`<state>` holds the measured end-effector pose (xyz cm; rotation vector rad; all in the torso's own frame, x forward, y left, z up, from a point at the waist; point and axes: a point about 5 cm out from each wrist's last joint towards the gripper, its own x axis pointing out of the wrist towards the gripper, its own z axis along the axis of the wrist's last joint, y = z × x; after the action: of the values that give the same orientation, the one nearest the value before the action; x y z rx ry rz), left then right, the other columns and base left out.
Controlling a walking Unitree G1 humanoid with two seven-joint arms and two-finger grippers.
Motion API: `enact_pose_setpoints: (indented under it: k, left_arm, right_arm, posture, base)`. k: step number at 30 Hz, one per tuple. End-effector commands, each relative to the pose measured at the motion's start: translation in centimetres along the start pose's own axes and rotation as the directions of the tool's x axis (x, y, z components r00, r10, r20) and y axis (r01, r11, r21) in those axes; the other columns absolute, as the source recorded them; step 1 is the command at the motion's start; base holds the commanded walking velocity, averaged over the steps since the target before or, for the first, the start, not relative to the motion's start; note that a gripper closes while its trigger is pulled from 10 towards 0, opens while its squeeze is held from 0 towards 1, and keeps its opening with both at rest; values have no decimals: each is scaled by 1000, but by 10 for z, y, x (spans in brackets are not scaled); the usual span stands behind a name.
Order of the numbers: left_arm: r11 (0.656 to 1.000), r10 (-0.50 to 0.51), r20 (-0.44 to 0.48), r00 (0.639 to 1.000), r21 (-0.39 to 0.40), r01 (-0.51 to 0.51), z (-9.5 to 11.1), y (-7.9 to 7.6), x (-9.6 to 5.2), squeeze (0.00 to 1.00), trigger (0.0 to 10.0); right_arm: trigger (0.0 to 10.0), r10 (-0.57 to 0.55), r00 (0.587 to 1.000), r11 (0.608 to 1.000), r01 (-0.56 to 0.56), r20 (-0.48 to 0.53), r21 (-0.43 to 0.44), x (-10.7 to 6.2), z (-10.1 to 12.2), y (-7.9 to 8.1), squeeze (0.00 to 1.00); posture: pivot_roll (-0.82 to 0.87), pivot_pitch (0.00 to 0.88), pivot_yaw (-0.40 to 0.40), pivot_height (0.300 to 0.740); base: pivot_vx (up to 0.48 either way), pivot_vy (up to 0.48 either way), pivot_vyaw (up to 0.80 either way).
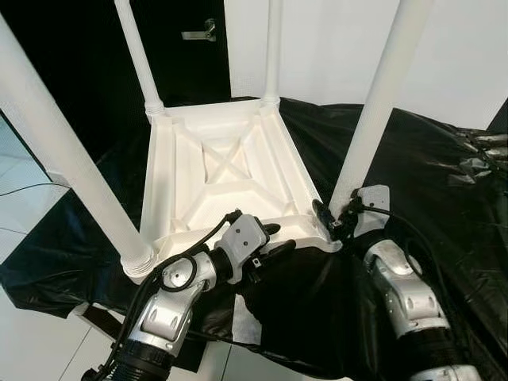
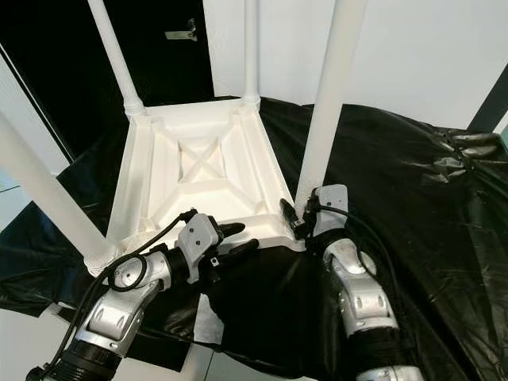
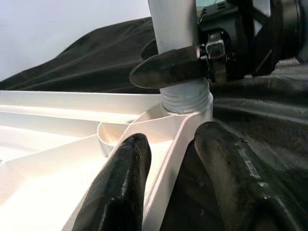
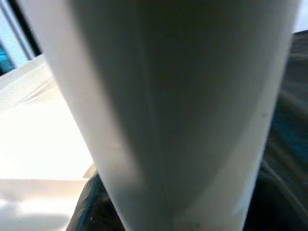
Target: Building children table
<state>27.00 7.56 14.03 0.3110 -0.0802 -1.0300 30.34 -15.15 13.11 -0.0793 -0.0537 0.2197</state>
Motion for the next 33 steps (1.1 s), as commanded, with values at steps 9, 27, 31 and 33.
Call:
enact_pose_setpoints:
  k: [9,27,31,33]
  left_arm:
    - [1000,29,-7,1000,-12,-29,-1,0,-2,0,10000]
    - [1000,24,-8,1000,-14,-24,0,-1,0,0,10000]
    - [999,30,-11,999,-15,-30,-1,0,-2,0,10000]
    - [999,33,-12,999,-15,-33,-1,1,-2,0,10000]
  right_arm:
    - [10000,-312,947,950,312,-80,-6,-17,-13,3,0]
    - [10000,-177,984,982,177,-7,69,-14,2,11,1000]
    - [10000,-44,999,998,44,2,53,-19,1,2,1000]
    - [10000,13,1000,1000,-13,4,28,-20,0,-4,1000]
  posture:
    - [-3,0,-10,740]
    - [-15,0,-5,740]
    - [-15,0,-11,740]
    - [-15,0,-11,740]
  base:
    - [0,0,0]
    - [0,0,0]
    - [0,0,0]
    - [0,0,0]
